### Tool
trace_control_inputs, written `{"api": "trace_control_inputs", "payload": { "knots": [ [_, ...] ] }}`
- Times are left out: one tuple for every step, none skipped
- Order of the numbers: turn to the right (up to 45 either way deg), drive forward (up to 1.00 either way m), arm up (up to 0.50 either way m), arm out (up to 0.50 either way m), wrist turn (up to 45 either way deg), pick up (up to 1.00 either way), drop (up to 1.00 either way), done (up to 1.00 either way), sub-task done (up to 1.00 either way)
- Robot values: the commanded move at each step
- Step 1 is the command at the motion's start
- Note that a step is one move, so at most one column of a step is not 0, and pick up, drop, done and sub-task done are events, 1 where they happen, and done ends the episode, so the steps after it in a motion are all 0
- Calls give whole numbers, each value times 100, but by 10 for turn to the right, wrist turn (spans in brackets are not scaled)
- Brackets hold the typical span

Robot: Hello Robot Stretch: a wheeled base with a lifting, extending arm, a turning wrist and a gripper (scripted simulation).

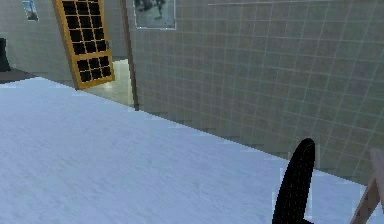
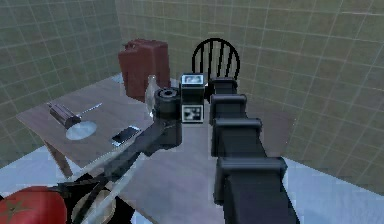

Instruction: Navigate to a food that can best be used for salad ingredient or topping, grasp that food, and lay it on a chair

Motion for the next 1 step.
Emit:
{"api": "trace_control_inputs", "payload": {
  "knots": [
    [0, 0, 0, 0, -120, 0, 0, 0, 0]
  ]
}}
